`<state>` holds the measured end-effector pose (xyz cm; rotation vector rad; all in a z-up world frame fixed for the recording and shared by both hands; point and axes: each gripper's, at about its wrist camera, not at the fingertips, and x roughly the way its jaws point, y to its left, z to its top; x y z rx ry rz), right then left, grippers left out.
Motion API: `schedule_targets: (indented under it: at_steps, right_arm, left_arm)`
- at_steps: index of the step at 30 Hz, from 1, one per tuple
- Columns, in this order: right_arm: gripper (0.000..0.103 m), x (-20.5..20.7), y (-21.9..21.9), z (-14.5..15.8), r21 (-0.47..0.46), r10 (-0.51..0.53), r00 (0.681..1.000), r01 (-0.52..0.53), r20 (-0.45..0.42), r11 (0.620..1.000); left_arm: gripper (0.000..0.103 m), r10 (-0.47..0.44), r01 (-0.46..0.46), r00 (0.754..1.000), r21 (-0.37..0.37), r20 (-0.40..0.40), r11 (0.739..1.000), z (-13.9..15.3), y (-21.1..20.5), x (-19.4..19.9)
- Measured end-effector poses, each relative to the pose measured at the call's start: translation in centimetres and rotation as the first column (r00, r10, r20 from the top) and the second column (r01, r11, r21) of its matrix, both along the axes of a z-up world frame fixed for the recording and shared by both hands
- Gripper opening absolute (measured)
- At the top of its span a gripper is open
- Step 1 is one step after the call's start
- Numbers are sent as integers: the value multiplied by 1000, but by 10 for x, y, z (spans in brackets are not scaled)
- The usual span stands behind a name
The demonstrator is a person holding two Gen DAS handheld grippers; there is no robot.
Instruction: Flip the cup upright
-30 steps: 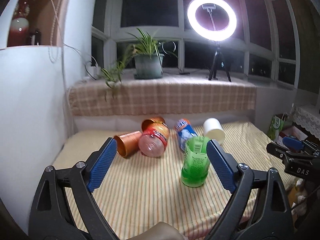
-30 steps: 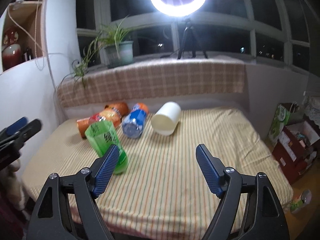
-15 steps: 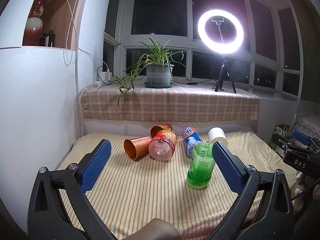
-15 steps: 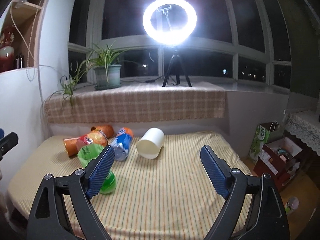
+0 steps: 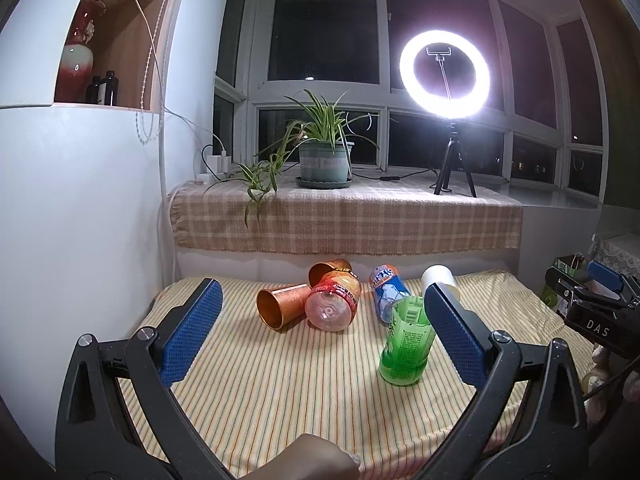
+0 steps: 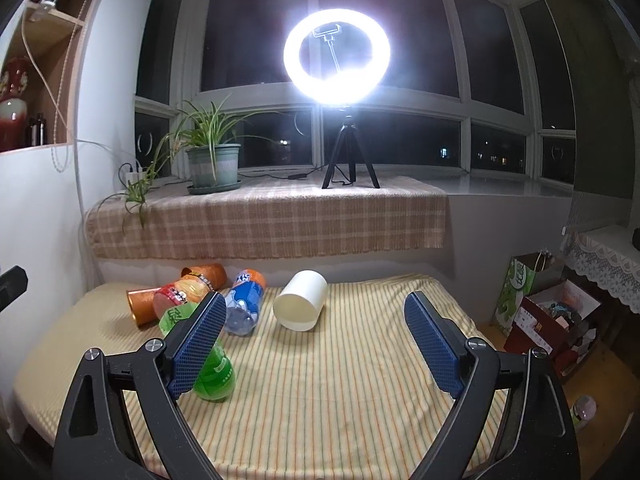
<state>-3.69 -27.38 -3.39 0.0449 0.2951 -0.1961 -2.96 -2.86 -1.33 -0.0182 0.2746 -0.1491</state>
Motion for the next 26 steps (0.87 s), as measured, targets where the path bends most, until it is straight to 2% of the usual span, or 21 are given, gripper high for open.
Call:
schedule_targets:
  at_steps: [26]
  right_arm:
    - [91,6,0,-7,4,-2,1000,2,-15,1000]
  left_arm:
    - [103,-1,1,1000,3,-24,1000,-3,2,10]
